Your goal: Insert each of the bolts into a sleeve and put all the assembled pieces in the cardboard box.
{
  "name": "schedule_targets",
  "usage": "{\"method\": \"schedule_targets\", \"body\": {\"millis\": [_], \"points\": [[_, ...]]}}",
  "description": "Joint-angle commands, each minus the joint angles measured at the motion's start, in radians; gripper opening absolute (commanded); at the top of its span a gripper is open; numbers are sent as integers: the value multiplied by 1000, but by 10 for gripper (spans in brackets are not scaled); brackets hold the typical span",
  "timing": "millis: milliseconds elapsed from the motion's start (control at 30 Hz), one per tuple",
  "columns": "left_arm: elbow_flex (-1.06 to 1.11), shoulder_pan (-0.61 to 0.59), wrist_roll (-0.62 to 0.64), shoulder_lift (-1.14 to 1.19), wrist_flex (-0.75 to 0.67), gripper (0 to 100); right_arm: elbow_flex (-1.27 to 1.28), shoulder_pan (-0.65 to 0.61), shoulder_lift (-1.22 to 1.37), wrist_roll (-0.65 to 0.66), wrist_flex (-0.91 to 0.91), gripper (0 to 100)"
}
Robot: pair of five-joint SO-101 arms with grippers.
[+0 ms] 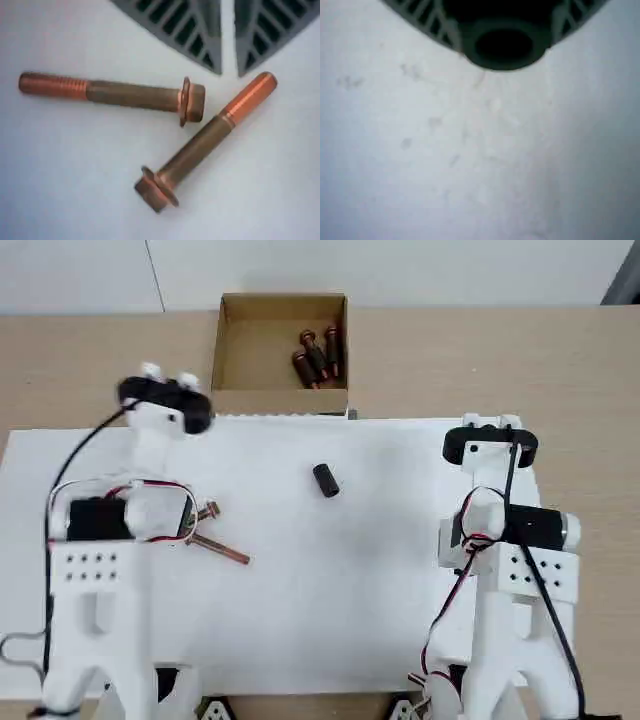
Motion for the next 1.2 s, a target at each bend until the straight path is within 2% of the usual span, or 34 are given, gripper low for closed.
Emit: {"method": "schedule_targets", "body": {"millis": [0,167,400,500,800,967,1167], "points": [[-51,-2,-153,98,38,6,-5,4,-27,-21,-12,3],[-58,2,-282,249,21,6,-5,8,-27,-21,-12,3],[-223,-2,-292,473,-18,6,-5,8,-27,-21,-28,3],[-305,2,-348,557,-15,6,-3,10,-19,-21,-47,3],[-427,-11,-566,713,121,9,-3,10,-18,-21,-68,3],[-469,-17,-569,758,144,82,-3,8,-18,-21,-74,3],[-470,-9,-571,813,138,90,-3,5,-18,-21,-76,3]]}}
